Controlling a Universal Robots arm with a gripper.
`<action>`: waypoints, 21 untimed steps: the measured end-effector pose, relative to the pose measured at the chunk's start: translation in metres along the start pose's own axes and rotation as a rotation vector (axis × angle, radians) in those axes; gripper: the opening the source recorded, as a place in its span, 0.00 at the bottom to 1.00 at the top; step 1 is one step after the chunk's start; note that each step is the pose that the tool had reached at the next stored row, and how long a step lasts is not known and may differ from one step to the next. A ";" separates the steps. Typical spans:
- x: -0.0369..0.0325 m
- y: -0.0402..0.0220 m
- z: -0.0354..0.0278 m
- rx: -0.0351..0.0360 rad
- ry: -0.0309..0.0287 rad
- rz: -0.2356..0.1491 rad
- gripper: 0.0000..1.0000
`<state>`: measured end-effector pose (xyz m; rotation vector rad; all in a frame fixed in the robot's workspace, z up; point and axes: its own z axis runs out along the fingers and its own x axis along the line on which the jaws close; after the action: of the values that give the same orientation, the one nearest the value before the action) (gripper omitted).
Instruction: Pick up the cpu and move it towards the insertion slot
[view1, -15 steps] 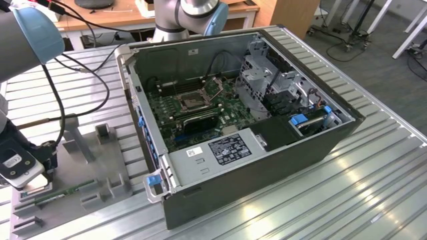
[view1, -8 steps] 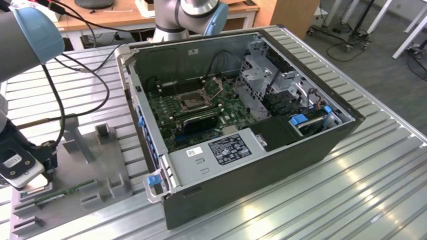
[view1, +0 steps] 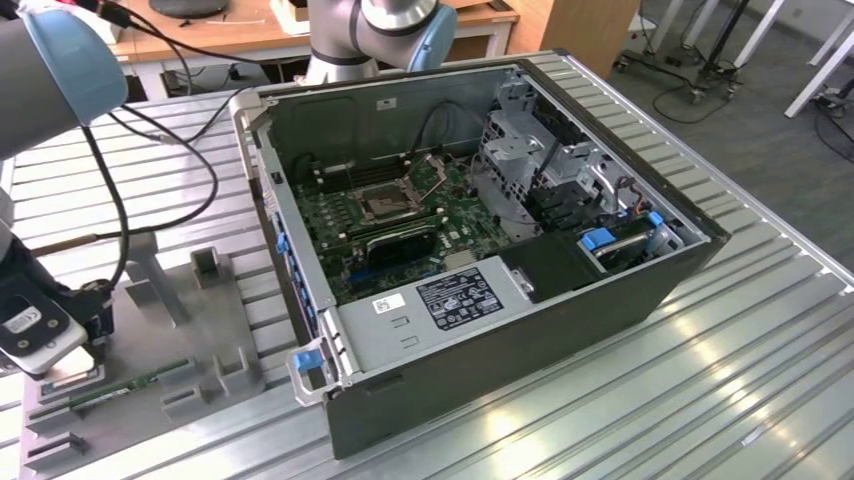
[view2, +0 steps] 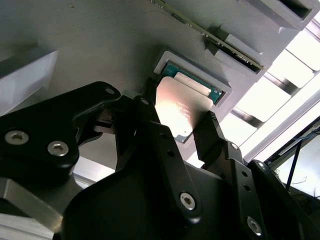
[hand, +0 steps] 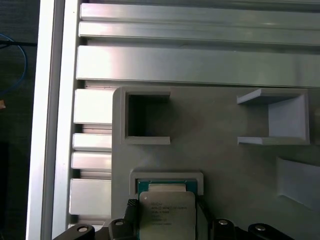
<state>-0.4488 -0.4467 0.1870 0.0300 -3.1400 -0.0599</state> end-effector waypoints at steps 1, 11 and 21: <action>0.0000 0.0000 -0.0009 0.0000 0.0001 0.000 0.54; 0.0000 0.0005 -0.0138 0.0000 0.0001 0.000 0.54; 0.0000 0.0009 -0.0222 -0.0002 -0.0002 0.000 0.54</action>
<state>-0.4488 -0.4467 0.2093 0.0299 -3.1402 -0.0601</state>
